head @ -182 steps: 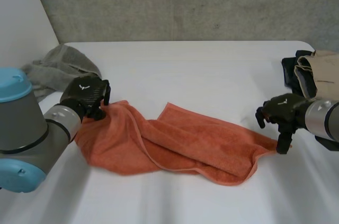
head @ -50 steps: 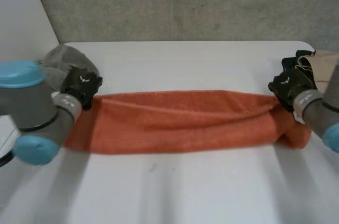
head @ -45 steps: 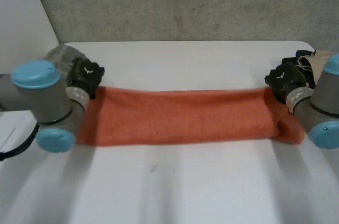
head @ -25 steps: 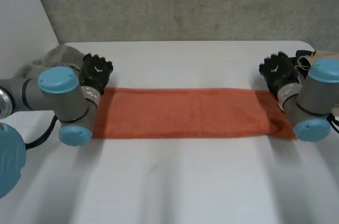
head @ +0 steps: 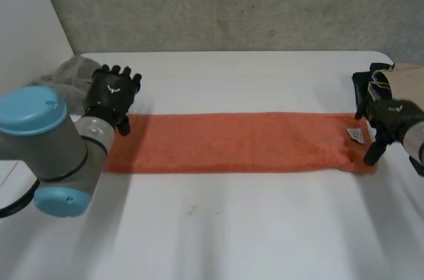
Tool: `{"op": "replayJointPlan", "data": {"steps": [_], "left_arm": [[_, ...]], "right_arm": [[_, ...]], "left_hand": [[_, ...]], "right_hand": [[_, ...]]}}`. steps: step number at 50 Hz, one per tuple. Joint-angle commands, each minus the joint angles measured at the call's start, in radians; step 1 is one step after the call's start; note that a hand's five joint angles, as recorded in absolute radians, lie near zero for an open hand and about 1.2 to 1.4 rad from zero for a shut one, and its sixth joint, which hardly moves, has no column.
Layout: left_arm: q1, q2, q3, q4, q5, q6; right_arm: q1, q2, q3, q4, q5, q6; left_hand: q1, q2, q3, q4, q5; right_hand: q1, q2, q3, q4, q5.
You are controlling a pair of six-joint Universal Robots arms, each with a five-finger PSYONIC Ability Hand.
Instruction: Fold the laundry.
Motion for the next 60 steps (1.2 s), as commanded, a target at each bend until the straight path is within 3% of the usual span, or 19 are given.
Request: {"op": "replayJointPlan", "data": {"steps": [1, 5, 8, 9, 10, 11, 20, 29, 35, 42, 49, 55, 60], "left_arm": [[-0.013, -0.013, -0.032, 0.001, 0.023, -0.004], [-0.013, -0.019, -0.041, 0.001, 0.023, -0.004], [-0.014, -0.020, -0.044, 0.001, 0.023, -0.004], [-0.014, -0.020, -0.044, 0.001, 0.023, -0.004], [-0.014, -0.020, -0.044, 0.001, 0.023, -0.004], [-0.014, -0.020, -0.044, 0.001, 0.023, -0.004], [-0.014, -0.001, -0.049, 0.000, 0.024, -0.004], [-0.005, 0.055, -0.084, 0.000, 0.029, -0.004], [0.001, 0.082, -0.110, 0.000, 0.030, -0.004], [0.012, 0.104, -0.116, -0.002, 0.030, -0.003], [0.021, 0.141, -0.132, -0.002, 0.030, -0.004], [0.021, 0.171, -0.159, -0.002, 0.030, -0.006], [0.024, 0.174, -0.173, -0.002, 0.029, -0.006]], "right_arm": [[-0.026, 0.079, 0.049, -0.126, -0.019, -0.001], [-0.023, 0.125, 0.043, -0.156, -0.018, -0.010], [-0.022, 0.154, 0.028, -0.165, -0.016, -0.020], [-0.022, 0.162, 0.026, -0.170, -0.016, -0.023], [-0.023, 0.177, 0.014, -0.183, -0.016, -0.030], [-0.025, 0.182, 0.009, -0.188, -0.015, -0.032], [-0.086, 0.078, 0.052, -0.258, 0.056, -0.110], [-0.276, -0.015, 0.084, -0.251, 0.073, -0.455], [-0.335, -0.044, 0.046, -0.248, 0.076, -0.561], [-0.122, -0.125, -0.005, -0.263, 0.044, -0.466], [0.242, -0.110, -0.078, -0.301, -0.091, -0.435], [0.516, 0.082, -0.175, -0.370, -0.218, -0.440], [0.650, 0.238, -0.265, -0.387, -0.245, -0.437]], "left_hand": [[-0.018, -0.026, -0.033, -0.028, -0.046], [-0.018, -0.026, -0.033, -0.028, -0.046], [-0.018, -0.026, -0.033, -0.028, -0.046], [-0.018, -0.026, -0.033, -0.028, -0.046], [-0.018, -0.026, -0.033, -0.028, -0.046], [-0.018, -0.026, -0.033, -0.028, -0.046], [-0.018, -0.026, -0.033, -0.028, -0.046], [-0.018, -0.026, -0.033, -0.028, -0.046], [-0.018, -0.026, -0.033, -0.028, -0.046], [-0.018, -0.026, -0.033, -0.028, -0.046], [-0.018, -0.026, -0.033, -0.028, -0.046], [-0.018, -0.026, -0.033, -0.028, -0.046], [-0.018, -0.026, -0.033, -0.028, -0.046]], "right_hand": [[0.159, 0.119, 0.099, 0.103, 0.104], [0.235, 0.195, 0.176, 0.179, 0.180], [0.423, 0.383, 0.363, 0.367, 0.368], [0.531, 0.491, 0.471, 0.475, 0.476], [0.962, 0.922, 0.902, 0.906, 0.907], [1.090, 1.051, 1.031, 1.034, 1.035], [1.091, 1.052, 1.032, 1.036, 1.037], [1.091, 1.052, 1.032, 1.036, 1.037], [1.091, 1.052, 1.032, 1.036, 1.037], [1.091, 1.052, 1.032, 1.036, 1.037], [1.091, 1.052, 1.032, 1.036, 1.037], [1.091, 1.052, 1.032, 1.036, 1.037], [1.091, 1.052, 1.032, 1.036, 1.037]]}}
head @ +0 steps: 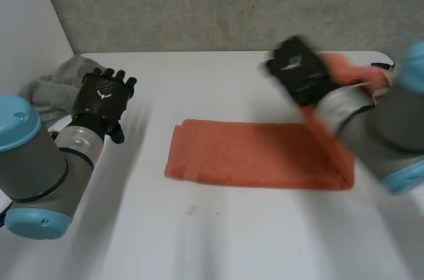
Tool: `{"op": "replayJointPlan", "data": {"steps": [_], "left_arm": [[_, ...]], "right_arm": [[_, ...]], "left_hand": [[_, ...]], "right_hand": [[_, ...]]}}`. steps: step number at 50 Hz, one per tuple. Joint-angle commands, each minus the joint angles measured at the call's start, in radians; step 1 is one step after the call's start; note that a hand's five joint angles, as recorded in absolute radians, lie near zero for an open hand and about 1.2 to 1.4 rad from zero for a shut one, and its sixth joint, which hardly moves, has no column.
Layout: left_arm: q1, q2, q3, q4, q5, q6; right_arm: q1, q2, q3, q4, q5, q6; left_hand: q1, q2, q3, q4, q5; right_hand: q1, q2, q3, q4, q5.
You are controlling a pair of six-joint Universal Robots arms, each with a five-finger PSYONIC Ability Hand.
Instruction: Fold the laundry.
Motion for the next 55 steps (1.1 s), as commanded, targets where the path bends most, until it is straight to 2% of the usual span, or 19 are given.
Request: {"op": "replayJointPlan", "data": {"steps": [1, 5, 8, 9, 12, 13, 16, 17, 20, 21, 24, 28, 35, 40, 42, 43, 46, 50, 55], "left_arm": [[0.004, 0.013, -0.025, 0.000, -0.001, 0.000], [0.005, 0.010, -0.028, 0.000, -0.001, 0.000], [-0.001, 0.004, -0.026, 0.002, -0.003, 0.000], [-0.004, 0.003, -0.022, 0.002, -0.003, 0.000], [-0.010, 0.001, -0.013, 0.002, -0.003, -0.002], [-0.015, 0.001, -0.005, 0.003, -0.003, -0.004], [-0.037, 0.000, 0.018, 0.003, -0.003, -0.016], [-0.062, -0.005, 0.041, 0.003, -0.003, -0.034], [-0.103, -0.022, 0.078, 0.003, -0.003, -0.075], [-0.129, -0.036, 0.105, 0.003, -0.003, -0.104], [-0.185, -0.077, 0.159, 0.002, -0.001, -0.155], [-0.266, -0.157, 0.243, -0.008, -0.003, -0.181], [-0.309, -0.321, 0.356, -0.020, -0.007, -0.162], [-0.309, -0.393, 0.393, -0.055, -0.018, -0.091], [-0.309, -0.395, 0.386, -0.063, -0.018, -0.068], [-0.308, -0.393, 0.377, -0.070, -0.018, -0.053], [-0.298, -0.376, 0.350, -0.077, -0.026, -0.042], [-0.288, -0.300, 0.291, -0.081, -0.040, -0.051], [-0.271, -0.183, 0.187, -0.081, -0.043, -0.051]], "right_arm": [[0.224, 0.241, -0.131, -0.038, -0.076, -0.004], [0.281, 0.369, -0.171, -0.040, -0.075, -0.007], [0.293, 0.400, -0.174, -0.038, -0.073, -0.007], [0.296, 0.398, -0.174, -0.040, -0.061, -0.003], [0.295, 0.365, -0.174, -0.041, -0.035, 0.008], [0.288, 0.325, -0.171, -0.041, 0.006, 0.019], [0.273, 0.277, -0.154, -0.040, 0.109, 0.072], [0.249, 0.241, -0.131, -0.035, 0.173, 0.142], [0.203, 0.167, -0.074, -0.028, 0.262, 0.276], [0.175, 0.100, -0.026, -0.022, 0.307, 0.356], [0.137, 0.009, 0.056, 0.012, 0.324, 0.475], [0.060, -0.019, 0.145, 0.083, 0.327, 0.522], [-0.031, -0.016, 0.263, 0.110, 0.333, 0.511], [-0.092, 0.051, 0.288, 0.104, 0.325, 0.478], [-0.104, 0.074, 0.285, 0.106, 0.325, 0.459], [-0.115, 0.093, 0.279, 0.107, 0.325, 0.433], [-0.129, 0.104, 0.274, 0.101, 0.336, 0.380], [-0.144, 0.087, 0.273, 0.062, 0.354, 0.277], [-0.126, -0.013, 0.231, 0.023, 0.359, 0.156]], "left_hand": [[-0.018, -0.026, -0.033, -0.028, -0.046], [-0.018, -0.026, -0.033, -0.028, -0.046], [-0.018, -0.026, -0.033, -0.028, -0.046], [-0.018, -0.026, -0.033, -0.028, -0.046], [-0.018, -0.026, -0.033, -0.028, -0.046], [-0.018, -0.026, -0.033, -0.028, -0.046], [-0.018, -0.026, -0.033, -0.028, -0.046], [-0.018, -0.026, -0.033, -0.028, -0.046], [-0.018, -0.026, -0.033, -0.028, -0.046], [-0.018, -0.026, -0.033, -0.028, -0.046], [-0.018, -0.026, -0.033, -0.028, -0.046], [-0.014, -0.023, -0.029, -0.025, -0.042], [-0.011, -0.020, -0.026, -0.022, -0.039], [-0.011, -0.020, -0.026, -0.022, -0.039], [-0.011, -0.020, -0.026, -0.022, -0.039], [-0.011, -0.020, -0.026, -0.022, -0.039], [-0.011, -0.020, -0.026, -0.022, -0.039], [-0.017, -0.025, -0.032, -0.028, -0.045], [-0.018, -0.026, -0.033, -0.028, -0.046]], "right_hand": [[0.416, 0.226, 0.210, 0.205, 0.251], [0.416, 0.226, 0.210, 0.205, 0.251], [0.416, 0.226, 0.210, 0.205, 0.251], [0.048, -0.142, -0.158, -0.163, -0.117], [-0.597, -0.787, -0.803, -0.808, -0.762], [-0.806, -0.996, -1.011, -1.017, -0.971], [-0.806, -0.996, -1.011, -1.017, -0.971], [-0.806, -0.996, -1.011, -1.017, -0.971], [-0.806, -0.996, -1.011, -1.017, -0.971], [-0.806, -0.996, -1.011, -1.017, -0.971], [-0.806, -0.996, -1.011, -1.017, -0.971], [-0.806, -0.996, -1.011, -1.017, -0.971], [-0.806, -0.996, -1.011, -1.017, -0.971], [-0.596, -0.786, -0.802, -0.808, -0.762], [-0.412, -0.602, -0.618, -0.623, -0.577], [-0.100, -0.290, -0.306, -0.311, -0.265], [0.415, 0.225, 0.209, 0.204, 0.250], [0.416, 0.226, 0.210, 0.205, 0.251], [0.416, 0.226, 0.210, 0.205, 0.251]]}}
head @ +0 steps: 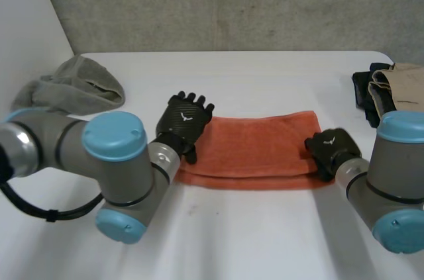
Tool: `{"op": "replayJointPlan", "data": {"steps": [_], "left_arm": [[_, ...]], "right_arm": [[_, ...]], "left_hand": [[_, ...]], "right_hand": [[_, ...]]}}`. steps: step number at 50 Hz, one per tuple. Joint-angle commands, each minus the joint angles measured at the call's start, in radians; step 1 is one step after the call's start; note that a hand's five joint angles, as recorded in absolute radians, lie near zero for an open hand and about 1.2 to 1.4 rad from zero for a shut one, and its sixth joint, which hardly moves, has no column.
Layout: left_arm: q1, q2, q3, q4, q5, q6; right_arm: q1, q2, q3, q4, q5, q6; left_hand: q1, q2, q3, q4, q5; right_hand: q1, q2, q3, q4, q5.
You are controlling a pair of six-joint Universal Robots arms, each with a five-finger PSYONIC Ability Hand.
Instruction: Fold the laundry.
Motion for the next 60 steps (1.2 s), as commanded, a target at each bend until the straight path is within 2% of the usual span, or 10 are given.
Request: {"op": "replayJointPlan", "data": {"steps": [1, 11, 18, 22, 25, 30, 38, 45, 53, 60], "left_arm": [[0.026, 0.164, -0.137, -0.001, -0.009, -0.007], [0.116, 0.353, -0.242, 0.001, -0.012, -0.051], [0.182, 0.388, -0.266, -0.001, -0.009, -0.109], [0.191, 0.387, -0.259, 0.001, -0.004, -0.131], [0.182, 0.384, -0.243, 0.002, -0.001, -0.140], [0.127, 0.350, -0.162, 0.004, 0.000, -0.177], [-0.009, 0.194, 0.009, -0.019, 0.025, -0.287], [-0.040, 0.046, 0.137, -0.149, 0.039, -0.306], [-0.031, -0.031, 0.154, -0.246, -0.105, -0.290], [-0.011, -0.073, 0.151, -0.347, -0.112, -0.220]], "right_arm": [[0.021, -0.113, -0.055, -0.046, 0.012, -0.166], [0.393, 0.025, -0.271, -0.042, -0.077, -0.264], [0.467, 0.102, -0.288, -0.048, -0.228, -0.283], [0.465, 0.096, -0.288, -0.039, -0.223, -0.249], [0.452, 0.070, -0.281, -0.037, -0.153, -0.139], [0.319, -0.082, -0.241, 0.004, -0.077, 0.225], [0.176, -0.148, -0.276, 0.156, -0.087, 0.562], [0.169, -0.009, -0.396, 0.263, -0.122, 0.571], [0.168, 0.178, -0.518, 0.378, -0.231, 0.559], [0.169, 0.263, -0.546, 0.386, -0.206, 0.404]], "left_hand": [[-0.018, -0.026, -0.033, -0.028, -0.046], [-0.018, -0.026, -0.033, -0.028, -0.046], [-0.018, -0.026, -0.033, -0.028, -0.046], [-0.018, -0.026, -0.033, -0.028, -0.046], [-0.018, -0.026, -0.033, -0.028, -0.046], [-0.018, -0.026, -0.033, -0.028, -0.046], [0.012, 0.004, -0.003, 0.002, -0.016], [0.015, 0.007, 0.000, 0.005, -0.013], [0.012, 0.004, -0.002, 0.002, -0.016], [0.015, 0.007, 0.000, 0.005, -0.013]], "right_hand": [[0.471, 0.246, 0.211, 0.210, 0.262], [0.471, 0.246, 0.211, 0.210, 0.262], [0.471, 0.246, 0.211, 0.210, 0.262], [-0.751, -0.976, -1.011, -1.012, -0.960], [-0.751, -0.976, -1.011, -1.012, -0.960], [-0.751, -0.976, -1.011, -1.012, -0.960], [-0.751, -0.976, -1.011, -1.012, -0.960], [-0.751, -0.976, -1.011, -1.012, -0.960], [-0.751, -0.976, -1.011, -1.012, -0.960], [-0.751, -0.976, -1.011, -1.012, -0.960]]}}
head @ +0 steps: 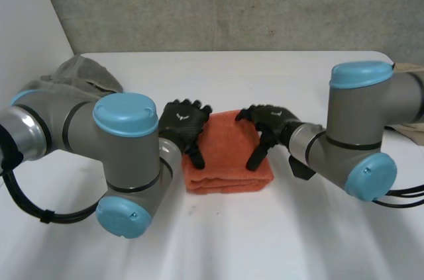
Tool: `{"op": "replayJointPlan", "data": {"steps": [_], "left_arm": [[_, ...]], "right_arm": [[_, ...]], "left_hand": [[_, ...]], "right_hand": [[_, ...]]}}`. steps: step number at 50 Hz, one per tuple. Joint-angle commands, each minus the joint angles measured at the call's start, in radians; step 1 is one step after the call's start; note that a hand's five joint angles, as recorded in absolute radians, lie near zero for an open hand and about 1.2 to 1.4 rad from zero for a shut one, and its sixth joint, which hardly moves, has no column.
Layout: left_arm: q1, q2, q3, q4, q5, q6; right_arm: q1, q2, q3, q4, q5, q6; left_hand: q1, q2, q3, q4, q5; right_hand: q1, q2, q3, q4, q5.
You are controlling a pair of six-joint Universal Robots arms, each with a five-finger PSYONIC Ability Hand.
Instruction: Fold the laundry.
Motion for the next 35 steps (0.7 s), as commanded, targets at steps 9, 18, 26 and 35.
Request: {"op": "replayJointPlan", "data": {"steps": [9, 18, 26, 35], "left_arm": [[0.025, -0.013, 0.018, -0.126, -0.004, 0.169], [0.036, 0.196, 0.036, -0.131, 0.157, 0.161], [0.097, 0.349, 0.064, -0.218, 0.324, 0.098], [0.185, 0.380, 0.120, -0.364, 0.522, 0.028]], "right_arm": [[0.045, -0.022, -0.044, 0.006, 0.204, -0.354], [0.114, -0.228, 0.166, -0.189, 0.216, -0.366], [0.206, -0.317, 0.465, -0.416, 0.219, -0.369], [0.265, -0.189, 0.590, -0.671, 0.239, -0.388]], "left_hand": [[0.006, -0.002, -0.008, -0.004, -0.022], [-0.006, -0.014, -0.020, -0.016, -0.033], [0.027, 0.018, 0.012, 0.016, -0.001], [0.044, 0.036, 0.030, 0.034, 0.016]], "right_hand": [[-0.026, -0.048, -0.032, -0.057, -0.064], [-0.026, -0.048, -0.032, -0.057, -0.064], [-0.026, -0.048, -0.032, -0.057, -0.064], [-0.026, -0.048, -0.032, -0.057, -0.064]]}}
